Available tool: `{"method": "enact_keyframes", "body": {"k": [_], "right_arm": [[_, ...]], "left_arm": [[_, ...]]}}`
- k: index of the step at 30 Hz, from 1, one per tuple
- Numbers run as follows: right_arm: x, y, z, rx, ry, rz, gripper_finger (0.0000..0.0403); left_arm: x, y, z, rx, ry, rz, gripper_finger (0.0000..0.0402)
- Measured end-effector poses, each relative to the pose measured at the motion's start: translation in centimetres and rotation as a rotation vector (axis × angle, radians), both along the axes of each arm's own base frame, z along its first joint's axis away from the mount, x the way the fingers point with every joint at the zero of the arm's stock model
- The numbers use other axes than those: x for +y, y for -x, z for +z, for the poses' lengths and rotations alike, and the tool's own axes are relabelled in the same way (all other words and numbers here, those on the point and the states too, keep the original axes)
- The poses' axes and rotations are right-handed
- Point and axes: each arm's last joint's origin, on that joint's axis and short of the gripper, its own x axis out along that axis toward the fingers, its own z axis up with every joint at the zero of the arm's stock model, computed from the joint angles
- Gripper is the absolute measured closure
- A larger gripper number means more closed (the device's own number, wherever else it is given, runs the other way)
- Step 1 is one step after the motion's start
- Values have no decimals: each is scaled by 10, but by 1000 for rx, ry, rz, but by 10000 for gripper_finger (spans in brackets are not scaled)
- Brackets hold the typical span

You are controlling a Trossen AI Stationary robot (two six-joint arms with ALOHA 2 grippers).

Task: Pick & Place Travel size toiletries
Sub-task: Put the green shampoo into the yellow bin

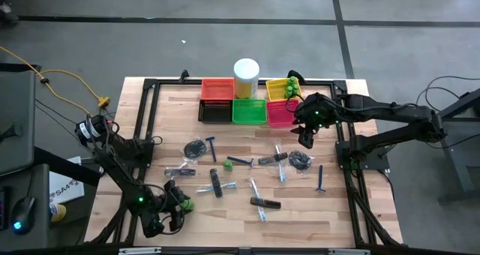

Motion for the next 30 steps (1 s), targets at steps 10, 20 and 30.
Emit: {"method": "enact_keyframes", "body": {"k": [10, 20, 30], "right_arm": [[0, 0, 0, 0, 0, 1, 254], [2, -5, 3, -61, -60, 57, 254], [29, -56, 10, -356, -75, 246, 254]], "left_arm": [[-2, -1, 1, -12, 21, 0, 313], [6, -11, 10, -20, 98, 75, 340], [56, -53, 51, -73, 127, 116, 340]]}}
